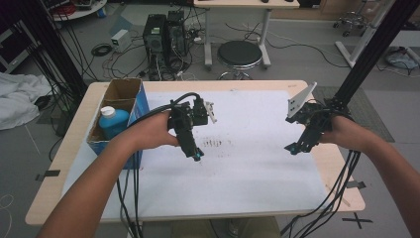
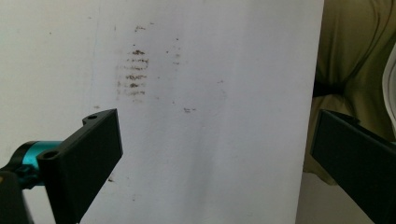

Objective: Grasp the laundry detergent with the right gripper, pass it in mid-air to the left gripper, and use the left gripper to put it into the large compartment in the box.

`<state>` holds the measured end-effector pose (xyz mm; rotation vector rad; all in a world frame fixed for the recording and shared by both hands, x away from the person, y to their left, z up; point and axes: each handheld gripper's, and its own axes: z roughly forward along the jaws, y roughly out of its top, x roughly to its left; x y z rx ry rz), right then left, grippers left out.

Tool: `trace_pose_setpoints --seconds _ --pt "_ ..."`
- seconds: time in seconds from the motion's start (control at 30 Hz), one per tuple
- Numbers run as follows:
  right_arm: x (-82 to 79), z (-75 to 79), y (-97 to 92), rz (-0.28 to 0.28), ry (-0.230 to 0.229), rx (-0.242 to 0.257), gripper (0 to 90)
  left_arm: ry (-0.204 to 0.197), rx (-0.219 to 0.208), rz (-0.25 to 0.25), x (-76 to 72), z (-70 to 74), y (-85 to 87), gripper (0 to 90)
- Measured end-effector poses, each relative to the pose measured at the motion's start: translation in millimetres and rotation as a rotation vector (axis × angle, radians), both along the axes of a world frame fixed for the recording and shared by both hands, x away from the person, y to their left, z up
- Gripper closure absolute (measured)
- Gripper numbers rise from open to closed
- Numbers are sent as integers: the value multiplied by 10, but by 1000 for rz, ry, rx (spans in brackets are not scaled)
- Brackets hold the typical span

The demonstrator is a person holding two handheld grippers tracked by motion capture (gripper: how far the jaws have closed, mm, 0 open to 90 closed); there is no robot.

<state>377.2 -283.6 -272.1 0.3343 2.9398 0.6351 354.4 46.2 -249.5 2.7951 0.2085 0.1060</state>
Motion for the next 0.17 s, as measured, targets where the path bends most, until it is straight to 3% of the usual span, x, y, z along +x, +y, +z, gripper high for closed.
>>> trace_pose_setpoints --seconds 0.17 --pt "2 11 -3 2 -4 3 9 -3 0 3 7 9 19 23"
